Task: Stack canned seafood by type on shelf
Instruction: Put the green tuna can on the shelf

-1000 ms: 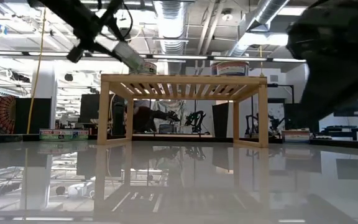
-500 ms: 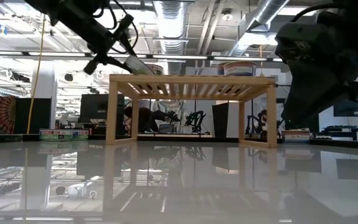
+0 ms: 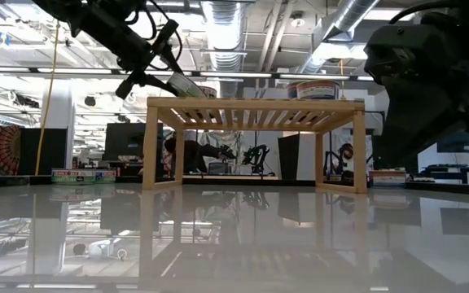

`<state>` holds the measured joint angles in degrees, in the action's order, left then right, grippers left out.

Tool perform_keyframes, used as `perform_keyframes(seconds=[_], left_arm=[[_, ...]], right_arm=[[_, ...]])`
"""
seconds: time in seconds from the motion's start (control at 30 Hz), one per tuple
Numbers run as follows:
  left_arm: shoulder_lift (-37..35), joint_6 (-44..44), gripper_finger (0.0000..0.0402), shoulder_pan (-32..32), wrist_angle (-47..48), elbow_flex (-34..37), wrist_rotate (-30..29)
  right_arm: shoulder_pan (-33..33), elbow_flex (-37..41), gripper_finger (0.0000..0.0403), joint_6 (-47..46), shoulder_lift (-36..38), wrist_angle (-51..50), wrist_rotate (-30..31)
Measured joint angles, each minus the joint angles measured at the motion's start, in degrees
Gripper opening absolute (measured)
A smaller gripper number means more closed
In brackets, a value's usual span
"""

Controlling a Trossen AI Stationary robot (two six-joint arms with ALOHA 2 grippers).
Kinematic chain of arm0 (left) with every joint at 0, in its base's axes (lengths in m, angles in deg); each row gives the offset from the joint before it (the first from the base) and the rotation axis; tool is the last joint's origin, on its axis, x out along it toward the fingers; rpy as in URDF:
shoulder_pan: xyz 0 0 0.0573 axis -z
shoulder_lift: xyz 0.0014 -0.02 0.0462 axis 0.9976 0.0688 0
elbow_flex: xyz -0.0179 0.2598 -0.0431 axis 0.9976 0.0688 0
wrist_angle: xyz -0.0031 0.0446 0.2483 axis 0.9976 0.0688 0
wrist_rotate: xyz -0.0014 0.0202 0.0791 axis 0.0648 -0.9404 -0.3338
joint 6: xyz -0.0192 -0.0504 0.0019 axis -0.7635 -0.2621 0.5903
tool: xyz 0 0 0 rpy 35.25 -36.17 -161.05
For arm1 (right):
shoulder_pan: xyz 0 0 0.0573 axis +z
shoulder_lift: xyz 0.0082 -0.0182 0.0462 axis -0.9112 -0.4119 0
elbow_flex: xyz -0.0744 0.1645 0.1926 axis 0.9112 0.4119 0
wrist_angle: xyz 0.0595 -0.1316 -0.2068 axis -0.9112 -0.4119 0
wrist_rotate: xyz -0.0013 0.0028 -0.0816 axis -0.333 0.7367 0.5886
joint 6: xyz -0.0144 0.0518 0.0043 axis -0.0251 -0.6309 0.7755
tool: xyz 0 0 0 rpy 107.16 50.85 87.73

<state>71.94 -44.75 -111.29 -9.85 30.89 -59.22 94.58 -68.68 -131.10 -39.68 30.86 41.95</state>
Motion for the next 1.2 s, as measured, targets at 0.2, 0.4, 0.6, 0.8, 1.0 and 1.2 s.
perform_keyframes(seconds=[0.2,0.4,0.6,0.8,1.0,1.2], left_arm=[[0.0,-2.8,0.0143,2.4,-0.5,0.0,0.3],[0.0,-0.7,0.0143,3.2,-0.5,0.0,-1.2],[0.0,0.2,0.0143,3.2,-0.5,0.0,-2.8],[0.0,-1.1,0.0143,3.2,-1.0,0.0,-2.9],[0.0,1.2,0.0146,3.4,-5.9,0.0,-3.0],[2.0,1.2,0.0188,3.5,-5.4,-0.1,-1.3]], right_arm=[[-0.1,0.0,0.0123,0.3,0.0,0.0,-0.2],[0.0,0.0,0.0123,0.5,0.0,0.0,-0.2],[0.8,0.0,0.0123,0.6,0.0,0.0,-0.2],[1.1,0.0,0.0123,0.5,0.0,0.0,-0.2],[1.1,0.0,0.0123,0.5,0.0,0.0,-0.2],[1.1,0.0,0.0123,1.5,0.0,0.0,-0.2]])
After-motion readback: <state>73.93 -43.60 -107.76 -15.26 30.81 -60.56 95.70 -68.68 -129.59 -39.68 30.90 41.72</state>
